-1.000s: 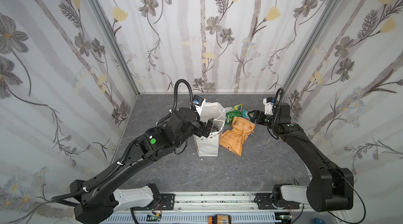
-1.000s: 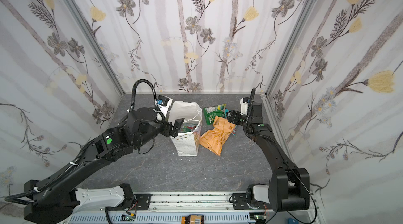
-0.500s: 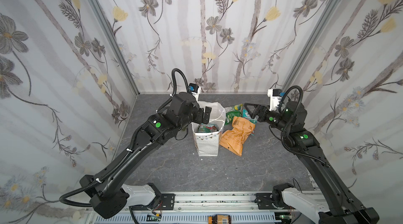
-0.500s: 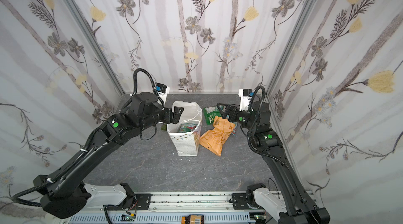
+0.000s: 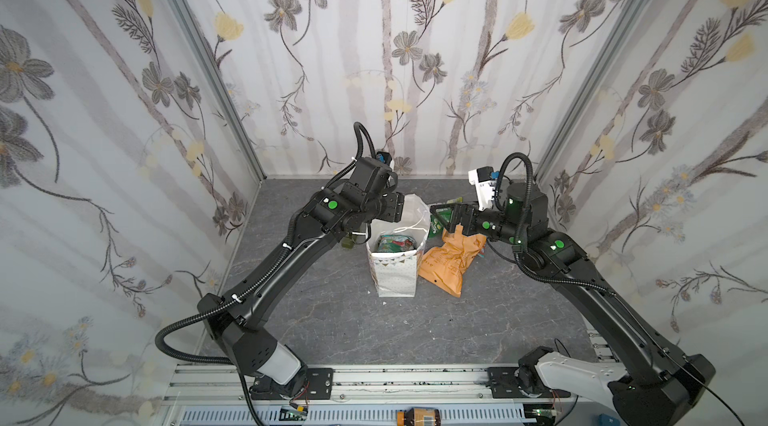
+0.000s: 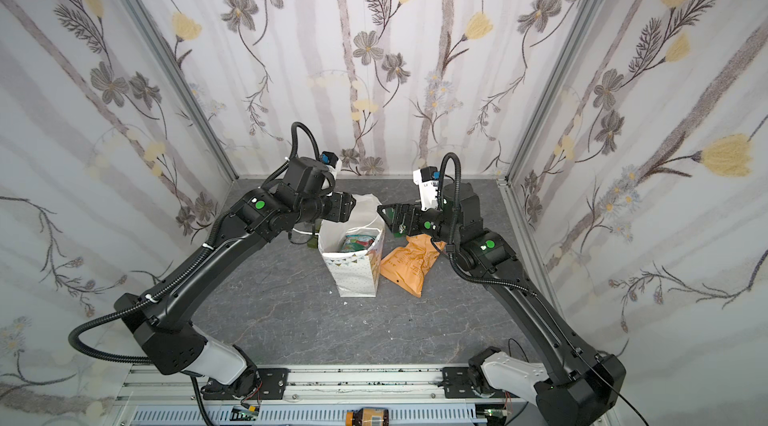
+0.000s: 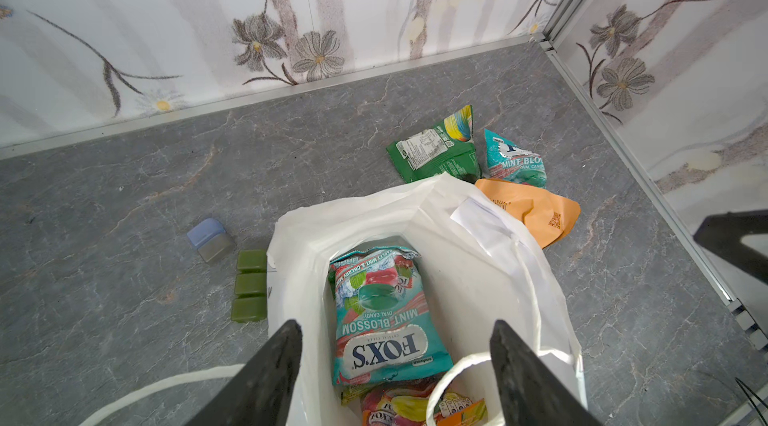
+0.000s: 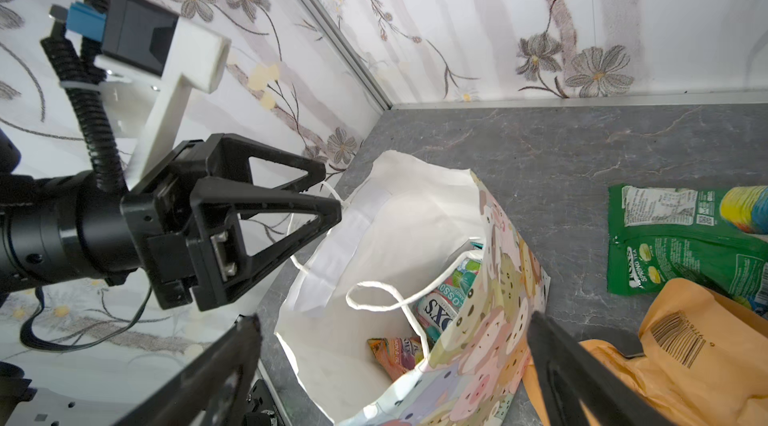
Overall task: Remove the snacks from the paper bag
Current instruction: 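Reach left gripper into the bag while right gripper moves toward the bag, then lower the left gripper onto the teal Fox's pack inside the bag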
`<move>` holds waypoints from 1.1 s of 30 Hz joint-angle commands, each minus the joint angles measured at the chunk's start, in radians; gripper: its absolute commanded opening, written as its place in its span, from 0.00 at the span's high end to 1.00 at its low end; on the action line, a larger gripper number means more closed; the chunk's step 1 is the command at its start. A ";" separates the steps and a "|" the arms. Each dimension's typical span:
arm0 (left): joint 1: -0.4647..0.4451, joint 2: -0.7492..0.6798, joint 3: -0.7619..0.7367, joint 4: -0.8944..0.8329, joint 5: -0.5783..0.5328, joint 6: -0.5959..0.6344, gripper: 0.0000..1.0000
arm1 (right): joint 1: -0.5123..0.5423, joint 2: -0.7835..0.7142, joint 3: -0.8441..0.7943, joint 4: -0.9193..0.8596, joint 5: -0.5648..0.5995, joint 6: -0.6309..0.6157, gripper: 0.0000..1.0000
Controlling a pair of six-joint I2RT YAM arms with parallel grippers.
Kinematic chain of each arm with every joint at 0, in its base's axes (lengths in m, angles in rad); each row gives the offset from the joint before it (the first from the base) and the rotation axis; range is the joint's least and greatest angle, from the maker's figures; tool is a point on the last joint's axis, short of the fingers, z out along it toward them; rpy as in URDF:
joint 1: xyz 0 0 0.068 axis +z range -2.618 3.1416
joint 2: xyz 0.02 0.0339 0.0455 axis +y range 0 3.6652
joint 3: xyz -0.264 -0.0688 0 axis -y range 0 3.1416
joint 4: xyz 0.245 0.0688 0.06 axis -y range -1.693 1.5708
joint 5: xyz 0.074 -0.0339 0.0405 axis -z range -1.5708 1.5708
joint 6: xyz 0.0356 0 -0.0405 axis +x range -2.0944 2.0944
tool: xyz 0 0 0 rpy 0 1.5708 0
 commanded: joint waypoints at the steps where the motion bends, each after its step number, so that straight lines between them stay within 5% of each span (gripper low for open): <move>1: 0.005 0.033 0.028 -0.063 0.024 -0.029 0.34 | 0.019 0.025 0.009 -0.018 0.058 -0.025 0.00; 16: 0.015 0.222 0.120 -0.171 0.057 -0.069 0.52 | 0.075 0.130 -0.004 -0.053 0.116 -0.068 0.00; 26: 0.016 0.268 0.095 -0.178 0.056 -0.055 0.53 | 0.077 0.184 -0.013 -0.120 0.203 -0.108 0.01; 33: 0.015 0.278 0.049 -0.134 0.057 -0.040 0.53 | 0.078 0.190 -0.024 -0.123 0.197 -0.118 0.11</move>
